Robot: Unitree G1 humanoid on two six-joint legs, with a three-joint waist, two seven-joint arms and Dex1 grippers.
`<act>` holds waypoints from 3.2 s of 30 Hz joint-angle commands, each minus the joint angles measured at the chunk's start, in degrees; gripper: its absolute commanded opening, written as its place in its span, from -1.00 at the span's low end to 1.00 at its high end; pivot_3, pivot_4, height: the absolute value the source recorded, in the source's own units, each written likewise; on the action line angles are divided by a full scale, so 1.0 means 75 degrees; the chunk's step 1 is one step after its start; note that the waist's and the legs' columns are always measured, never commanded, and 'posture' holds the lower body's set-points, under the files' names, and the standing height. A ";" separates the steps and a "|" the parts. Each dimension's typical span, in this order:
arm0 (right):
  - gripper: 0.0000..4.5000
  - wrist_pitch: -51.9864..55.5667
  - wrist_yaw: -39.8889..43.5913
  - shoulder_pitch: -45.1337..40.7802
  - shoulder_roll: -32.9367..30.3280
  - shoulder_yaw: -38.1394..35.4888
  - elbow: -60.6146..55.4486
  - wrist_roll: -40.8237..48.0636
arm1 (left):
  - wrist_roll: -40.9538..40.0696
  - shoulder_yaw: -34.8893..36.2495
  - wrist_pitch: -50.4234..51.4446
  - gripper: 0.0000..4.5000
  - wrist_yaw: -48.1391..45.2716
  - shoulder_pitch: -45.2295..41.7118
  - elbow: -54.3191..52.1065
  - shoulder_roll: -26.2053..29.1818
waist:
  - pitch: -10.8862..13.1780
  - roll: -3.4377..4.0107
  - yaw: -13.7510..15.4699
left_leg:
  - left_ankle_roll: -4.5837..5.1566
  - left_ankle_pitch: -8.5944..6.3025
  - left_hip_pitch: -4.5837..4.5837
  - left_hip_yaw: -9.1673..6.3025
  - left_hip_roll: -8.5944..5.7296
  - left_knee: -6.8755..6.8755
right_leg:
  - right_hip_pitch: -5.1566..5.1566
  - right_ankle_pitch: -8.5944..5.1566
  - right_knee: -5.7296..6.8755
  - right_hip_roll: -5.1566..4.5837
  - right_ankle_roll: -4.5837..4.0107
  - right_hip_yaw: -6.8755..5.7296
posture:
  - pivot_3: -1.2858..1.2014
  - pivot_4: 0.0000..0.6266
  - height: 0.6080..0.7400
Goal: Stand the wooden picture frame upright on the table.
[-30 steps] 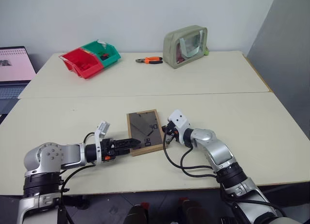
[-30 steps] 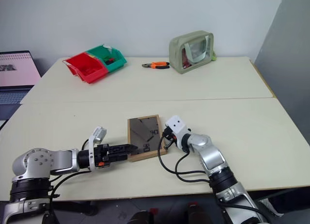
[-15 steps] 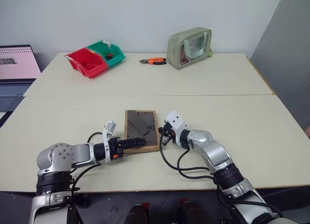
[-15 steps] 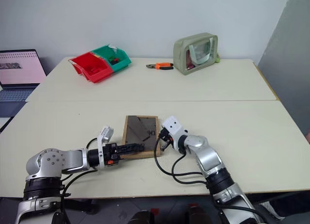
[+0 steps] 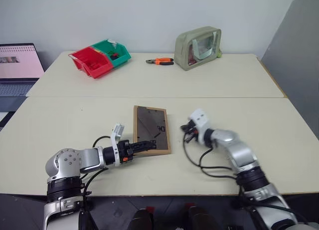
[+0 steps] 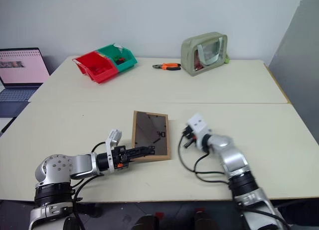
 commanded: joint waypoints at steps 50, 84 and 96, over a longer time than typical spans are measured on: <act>0.99 0.2128 0.1993 -0.1286 -0.1617 -0.0697 -0.2409 0.3570 | -0.0332 -0.0705 -0.0219 -0.43 -0.1309 -0.1441 -0.0906 0.0884 | 0.0026 0.0009 -0.0076 | 0.0016 -0.0017 -0.0048 -0.0011 0.0011 -0.0031 | -0.0011 0.0020 -0.0091 0.0000 -0.0036 -0.0028 | 0.03 -0.52 1.00; 0.56 -1.3776 -0.4362 -0.2586 -0.1607 0.1624 0.3674 -0.6689 | -0.7449 -0.2483 -0.0468 -0.43 0.1804 -0.0876 -0.0013 0.2558 | 0.0030 0.0002 -0.0072 | -0.0009 -0.0005 -0.0010 0.0009 -0.0018 0.0006 | -0.0001 0.0020 -0.0030 -0.0009 -0.0027 0.0012 | 0.03 -0.52 1.00; -0.37 -1.3822 -0.4870 -0.2753 -0.1653 0.1730 0.3875 -0.6881 | -0.7449 -0.2539 -0.0626 0.06 0.1446 -0.0486 -0.0346 0.2644 | 0.0030 0.0002 -0.0104 | -0.0007 -0.0006 -0.0007 0.0008 -0.0027 0.0007 | -0.0001 0.0020 -0.0020 -0.0009 -0.0028 0.0015 | 0.03 -0.52 1.00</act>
